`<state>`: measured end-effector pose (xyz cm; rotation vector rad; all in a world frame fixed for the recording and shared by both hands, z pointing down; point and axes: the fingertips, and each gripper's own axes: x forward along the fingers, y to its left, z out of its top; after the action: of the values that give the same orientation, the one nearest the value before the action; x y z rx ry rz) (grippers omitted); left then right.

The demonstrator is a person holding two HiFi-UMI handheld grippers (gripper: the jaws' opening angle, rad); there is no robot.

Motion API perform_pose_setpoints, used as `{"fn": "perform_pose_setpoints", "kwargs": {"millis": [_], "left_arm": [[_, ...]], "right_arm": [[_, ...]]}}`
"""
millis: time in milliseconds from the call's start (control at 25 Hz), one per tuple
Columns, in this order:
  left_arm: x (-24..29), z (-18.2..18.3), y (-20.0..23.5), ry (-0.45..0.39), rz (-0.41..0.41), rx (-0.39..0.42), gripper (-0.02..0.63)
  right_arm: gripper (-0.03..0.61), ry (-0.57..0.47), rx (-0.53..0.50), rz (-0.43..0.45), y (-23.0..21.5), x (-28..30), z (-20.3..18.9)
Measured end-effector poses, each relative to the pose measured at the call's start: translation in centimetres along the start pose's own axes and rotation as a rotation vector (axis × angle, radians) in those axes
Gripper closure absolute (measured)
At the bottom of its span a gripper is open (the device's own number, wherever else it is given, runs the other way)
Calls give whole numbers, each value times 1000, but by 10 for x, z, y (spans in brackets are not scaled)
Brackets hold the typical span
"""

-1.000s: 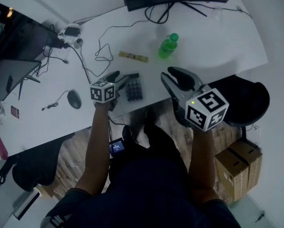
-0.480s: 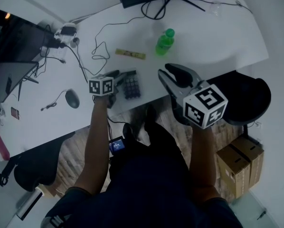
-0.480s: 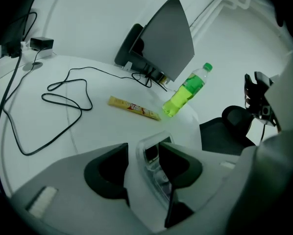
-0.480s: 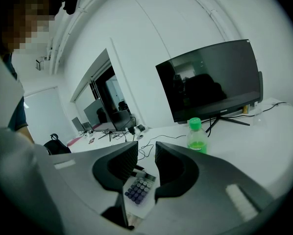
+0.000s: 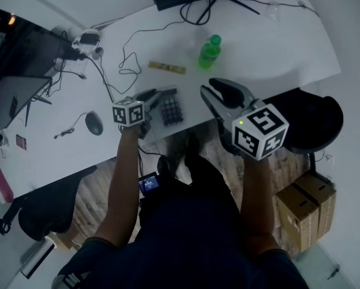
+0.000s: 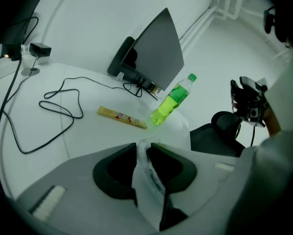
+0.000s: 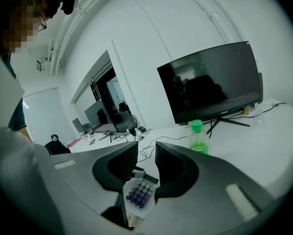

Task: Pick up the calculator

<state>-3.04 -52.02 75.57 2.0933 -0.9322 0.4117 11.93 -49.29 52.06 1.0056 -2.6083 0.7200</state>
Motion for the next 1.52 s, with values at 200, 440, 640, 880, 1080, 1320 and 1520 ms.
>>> {"fn": "perform_pose_setpoints", "kwargs": {"millis": [200,440,640,880,1080,1320,1520], "left_arm": [[-20,16,-19,-81,22,121,529],[-49,43,-34,-172,106,295,537],[-80,72,-46,-250,172,401,537],[-116,101,-67,-296,187,482,537],[-145,118,-85,-317,185,547,538],[-177,135,-107,-336,161,601,537],[-203,146,-118,-350,148,630,538]], "right_arm": [[483,-6,-6,5,11,1,2],[483,-17,-16,6,23,-2,7],[483,-33,-30,6,36,-7,14],[483,-62,-49,1,51,-18,24],[483,-83,-77,-3,64,-25,33],[485,-99,-112,-2,84,-34,43],[485,-108,-156,1,101,-35,55]]}}
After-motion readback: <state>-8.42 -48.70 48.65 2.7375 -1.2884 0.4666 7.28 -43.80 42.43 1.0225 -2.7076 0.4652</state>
